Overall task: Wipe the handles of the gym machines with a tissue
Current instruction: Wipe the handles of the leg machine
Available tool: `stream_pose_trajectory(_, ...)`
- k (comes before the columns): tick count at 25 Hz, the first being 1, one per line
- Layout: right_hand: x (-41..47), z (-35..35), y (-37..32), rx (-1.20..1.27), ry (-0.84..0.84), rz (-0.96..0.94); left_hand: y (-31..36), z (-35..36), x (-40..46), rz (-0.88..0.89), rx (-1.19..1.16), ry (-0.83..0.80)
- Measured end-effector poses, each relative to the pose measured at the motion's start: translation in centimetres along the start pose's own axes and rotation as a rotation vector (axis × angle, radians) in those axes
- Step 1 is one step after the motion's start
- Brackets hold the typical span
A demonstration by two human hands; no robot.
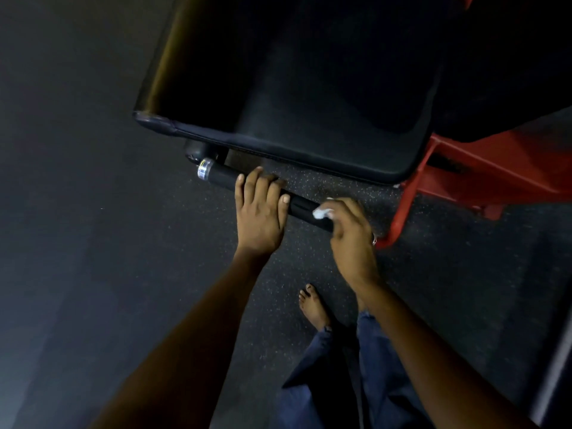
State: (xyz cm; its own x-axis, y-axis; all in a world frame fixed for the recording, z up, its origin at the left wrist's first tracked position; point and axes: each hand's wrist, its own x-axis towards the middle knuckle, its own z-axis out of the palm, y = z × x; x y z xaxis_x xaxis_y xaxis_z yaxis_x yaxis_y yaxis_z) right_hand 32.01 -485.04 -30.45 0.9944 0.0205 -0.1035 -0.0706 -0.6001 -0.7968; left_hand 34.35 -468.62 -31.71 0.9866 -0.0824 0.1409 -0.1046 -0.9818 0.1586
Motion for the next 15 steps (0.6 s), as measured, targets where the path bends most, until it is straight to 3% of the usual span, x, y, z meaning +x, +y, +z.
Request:
stream_pose_trajectory(3, -0.7, -1.7, 4.0, 0.007, 0.044, 0.36, -0.2, 0.1, -0.2, 0.011, -0.003, 0.013)
stream_pose_trajectory(5, 0.5, -1.9, 4.3, -0.015, -0.035, 0.502, 0.2, 0.0, -0.1, -0.005, -0.008, 0.017)
stream_pose_trajectory(8, 2.4, -0.9, -0.2, 0.012, -0.084, 0.376, 0.3, -1.0, 0.8, -0.028, -0.004, -0.013)
stream_pose_trajectory(10, 1.6, -0.6, -1.2, 0.065, -0.029, 0.269, -1.7, -2.9, 3.1, -0.038, -0.054, 0.003)
stream_pose_trajectory(11, 1.0, -0.7, -0.5, 0.078, 0.013, 0.301, -3.6, -3.8, 4.8, -0.048, -0.062, 0.009)
stream_pose_trajectory(15, 0.9, -1.2, 1.6, -0.071, 0.098, 0.861, -11.3, -5.7, 11.2, -0.001, -0.006, -0.138)
